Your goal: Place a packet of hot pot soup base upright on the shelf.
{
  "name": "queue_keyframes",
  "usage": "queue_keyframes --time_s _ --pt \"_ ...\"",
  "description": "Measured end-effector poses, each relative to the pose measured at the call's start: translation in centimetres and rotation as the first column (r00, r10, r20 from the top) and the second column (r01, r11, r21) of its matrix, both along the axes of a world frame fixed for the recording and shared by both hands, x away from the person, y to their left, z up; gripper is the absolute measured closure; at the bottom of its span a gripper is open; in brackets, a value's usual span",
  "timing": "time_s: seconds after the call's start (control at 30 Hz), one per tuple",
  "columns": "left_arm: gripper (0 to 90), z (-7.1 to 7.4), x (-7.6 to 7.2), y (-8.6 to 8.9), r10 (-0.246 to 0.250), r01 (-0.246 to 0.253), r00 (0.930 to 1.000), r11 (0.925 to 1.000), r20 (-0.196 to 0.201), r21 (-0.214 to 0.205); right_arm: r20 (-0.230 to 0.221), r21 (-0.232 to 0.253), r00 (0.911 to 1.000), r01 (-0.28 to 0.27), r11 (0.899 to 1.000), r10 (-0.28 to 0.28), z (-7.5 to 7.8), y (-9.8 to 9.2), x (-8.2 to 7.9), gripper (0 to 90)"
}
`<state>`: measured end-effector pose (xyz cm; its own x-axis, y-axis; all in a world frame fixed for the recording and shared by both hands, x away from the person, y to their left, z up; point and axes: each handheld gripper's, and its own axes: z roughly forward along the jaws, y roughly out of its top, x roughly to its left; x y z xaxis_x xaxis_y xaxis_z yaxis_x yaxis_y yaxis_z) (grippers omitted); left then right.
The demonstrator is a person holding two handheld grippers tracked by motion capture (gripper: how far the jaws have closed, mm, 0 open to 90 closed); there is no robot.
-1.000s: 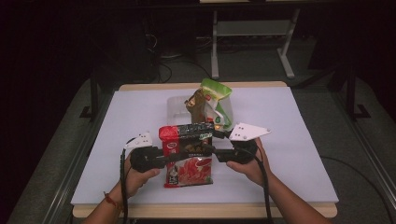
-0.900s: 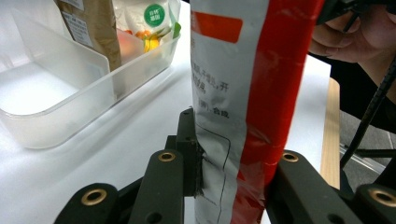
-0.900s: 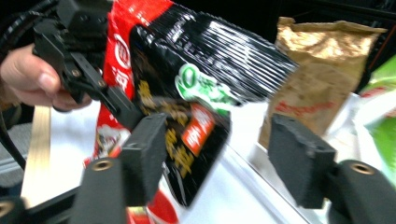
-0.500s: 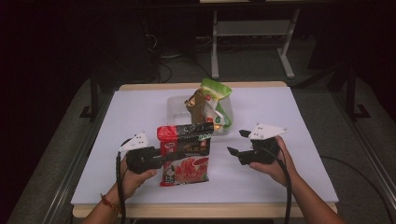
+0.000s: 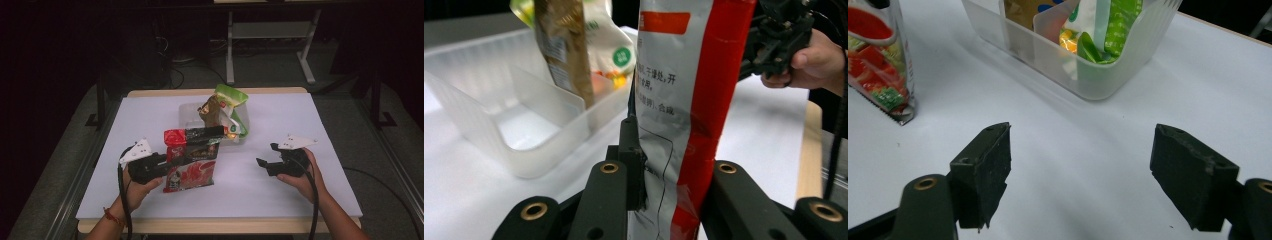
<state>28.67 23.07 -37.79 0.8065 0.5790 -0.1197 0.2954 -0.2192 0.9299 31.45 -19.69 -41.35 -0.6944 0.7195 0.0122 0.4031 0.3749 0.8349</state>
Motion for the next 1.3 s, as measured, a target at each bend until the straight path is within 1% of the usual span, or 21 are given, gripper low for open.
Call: queue_keyframes --time_s 0.13,0.23,0.27,0.33,0.4,0.53,0.63,0.7,0.77,0.83,0.9,1.0,1.03,1.07,1.1,1.13,1.17,1.2,1.23,1.27,1.3 --pt "77.4 0.6 0.0 0.5 0.02 -0.02 0.9995 0.9998 0.026 -0.009 -0.019 0.015 0.9998 0.008 1.0 -0.008 -0.3 -0.3 0.1 23.8" --pt "77.4 1.1 0.1 0.8 0.046 -0.045 0.9976 0.9989 0.053 -0.015 -0.024 0.012 0.9996 0.013 1.0 -0.013 -0.5 -0.4 0.0 23.8" --pt "77.3 1.4 0.2 0.9 0.061 -0.06 0.9964 0.9978 0.058 -0.027 -0.022 0.011 0.9997 0.014 1.0 -0.014 -0.5 -0.5 -0.1 23.8" --pt "77.4 1.9 0.3 1.2 0.073 -0.07 0.9944 0.9969 0.077 -0.035 -0.017 0.017 0.9997 0.02 1.0 -0.019 -0.4 -0.7 -0.2 23.8" --pt "77.4 2.5 0.4 1.4 0.086 -0.081 0.9922 0.995 0.09 -0.059 -0.02 0.018 0.9995 0.024 1.0 -0.024 -0.4 -0.9 -0.2 23.8" --pt "77.5 3.4 0.5 2.0 0.125 -0.115 0.9848 0.9893 0.12 -0.089 -0.026 0.025 0.999 0.036 0.999 -0.035 -0.5 -1.2 -0.2 23.7" --pt "77.5 4.2 0.7 2.5 0.159 -0.144 0.9767 0.9833 0.144 -0.111 -0.026 0.026 0.9989 0.04 0.999 -0.039 -0.5 -1.3 -0.2 23.8" --pt "77.5 4.8 0.8 2.9 0.185 -0.166 0.9705 0.978 0.155 -0.126 -0.024 0.025 0.9989 0.041 0.999 -0.04 -0.5 -1.3 -0.2 23.8" --pt "77.5 5.3 1.0 3.1 0.215 -0.194 0.9611 0.9727 0.174 -0.127 -0.025 0.025 0.9989 0.04 0.999 -0.039 -0.5 -1.3 -0.2 23.8" --pt "77.5 5.5 1.3 3.3 0.251 -0.227 0.9519 0.9633 0.176 -0.143 -0.026 0.023 0.999 0.037 0.999 -0.037 -0.6 -1.2 -0.2 23.7" --pt "77.5 5.6 1.8 3.4 0.272 -0.248 0.9461 0.9571 0.175 -0.15 -0.027 0.023 0.999 0.037 0.999 -0.037 -0.6 -1.2 -0.2 23.8" --pt "77.5 5.5 2.6 3.3 0.314 -0.29 0.9358 0.9443 0.16 -0.155 -0.026 0.022 0.9989 0.038 0.999 -0.038 -0.6 -1.3 -0.2 23.7" --pt "77.5 5.4 2.9 3.2 0.333 -0.308 0.9309 0.9366 0.15 -0.166 -0.028 0.022 0.9988 0.04 0.999 -0.04 -0.6 -1.3 -0.2 23.7" --pt "77.5 5.3 3.2 3.1 0.343 -0.32 0.9269 0.9339 0.151 -0.159 -0.03 0.023 0.9987 0.042 0.999 -0.041 -0.7 -1.3 -0.2 23.8" --pt "77.5 5.3 3.6 2.9 0.361 -0.339 0.9204 0.9281 0.15 -0.154 -0.033 0.023 0.9986 0.042 0.999 -0.041 -0.7 -1.3 -0.2 23.7" --pt "77.5 5.2 3.9 2.7 0.375 -0.353 0.9162 0.922 0.141 -0.159 -0.034 0.023 0.9986 0.04 0.999 -0.039 -0.7 -1.3 -0.1 23.7" --pt "77.5 5.2 4.3 2.6 0.381 -0.36 0.9147 0.9199 0.135 -0.156 -0.036 0.023 0.9986 0.039 0.999 -0.038 -0.8 -1.3 -0.1 23.7" --pt "77.5 5.1 4.6 2.4 0.393 -0.372 0.9114 0.914 0.123 -0.162 -0.036 0.023 0.9987 0.038 0.999 -0.037 -0.8 -1.2 -0.2 23.6" --pt "77.5 5.1 5.0 2.2 0.399 -0.378 0.9105 0.9092 0.108 -0.175 -0.038 0.023 0.9986 0.037 0.999 -0.036 -0.8 -1.2 -0.2 23.6" --pt "77.5 5.1 5.3 2.0 0.399 -0.377 0.9114 0.9086 0.102 -0.179 -0.039 0.024 0.9986 0.036 0.999 -0.035 -0.8 -1.2 -0.2 23.6" --pt "77.5 5.1 5.6 1.6 0.41 -0.388 0.9064 0.9039 0.103 -0.179 -0.039 0.024 0.9987 0.035 0.999 -0.034 -0.8 -1.2 -0.1 23.6"
